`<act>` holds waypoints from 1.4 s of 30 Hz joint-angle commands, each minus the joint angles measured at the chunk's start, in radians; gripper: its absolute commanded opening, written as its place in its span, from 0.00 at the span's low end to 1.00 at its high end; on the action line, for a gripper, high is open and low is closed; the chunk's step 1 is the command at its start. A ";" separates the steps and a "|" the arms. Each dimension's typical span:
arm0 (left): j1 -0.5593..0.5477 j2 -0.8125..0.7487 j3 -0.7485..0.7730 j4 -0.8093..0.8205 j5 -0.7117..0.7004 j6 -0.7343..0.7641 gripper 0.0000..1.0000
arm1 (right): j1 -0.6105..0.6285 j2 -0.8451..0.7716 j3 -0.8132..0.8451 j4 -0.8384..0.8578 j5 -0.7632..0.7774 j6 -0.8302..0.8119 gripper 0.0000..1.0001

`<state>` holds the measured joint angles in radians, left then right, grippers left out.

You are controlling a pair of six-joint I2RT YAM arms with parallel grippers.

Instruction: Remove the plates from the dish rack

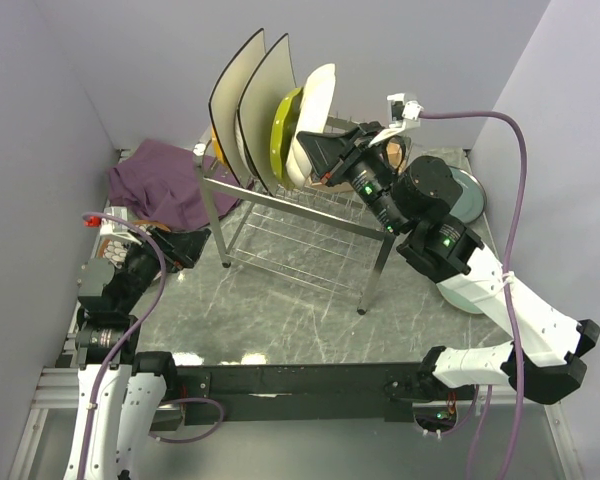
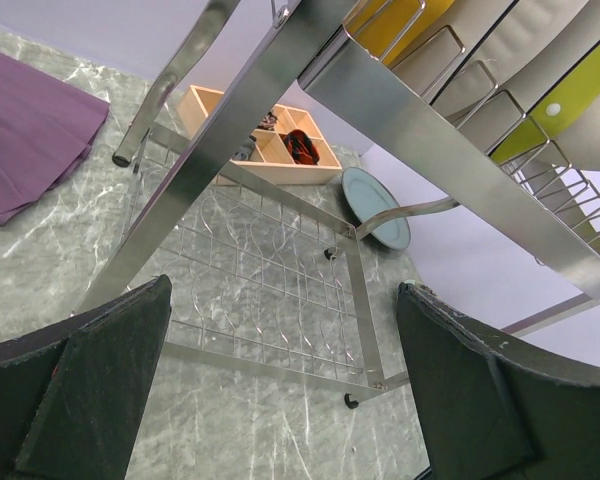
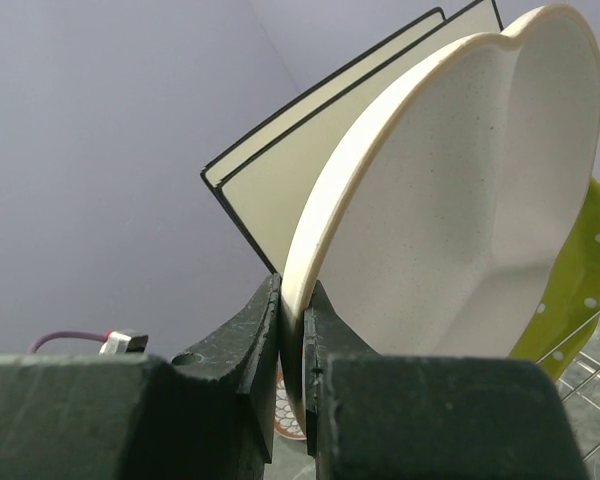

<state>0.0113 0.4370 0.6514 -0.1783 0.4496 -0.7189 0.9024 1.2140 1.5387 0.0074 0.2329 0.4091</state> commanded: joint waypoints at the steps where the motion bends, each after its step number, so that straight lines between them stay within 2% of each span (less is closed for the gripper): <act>1: -0.001 0.008 0.030 0.031 0.011 0.009 1.00 | -0.005 -0.061 0.142 0.236 -0.032 -0.098 0.00; 14: -0.001 0.005 0.043 0.008 0.003 0.024 1.00 | -0.003 -0.013 0.225 0.257 -0.090 -0.142 0.00; 17: -0.001 0.009 0.054 -0.006 -0.008 0.033 1.00 | -0.005 0.004 0.280 0.188 -0.096 -0.185 0.00; 21: -0.002 0.016 0.086 -0.036 0.014 0.033 1.00 | -0.003 0.031 0.398 0.016 -0.081 -0.263 0.00; 31: -0.001 -0.015 0.116 -0.064 0.052 -0.065 0.98 | 0.021 -0.036 0.419 -0.190 -0.135 -0.389 0.00; 37: -0.001 0.006 0.110 -0.070 0.127 -0.076 0.97 | 0.177 -0.070 0.434 -0.283 -0.034 -0.493 0.00; 42: -0.001 0.006 0.080 -0.046 0.165 -0.099 0.97 | 0.408 -0.036 0.474 -0.343 0.153 -0.627 0.00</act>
<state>0.0113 0.4370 0.7353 -0.2661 0.5541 -0.7918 1.1687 1.2140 1.8957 -0.5362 0.2462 -0.0158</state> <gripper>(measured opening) 0.972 0.150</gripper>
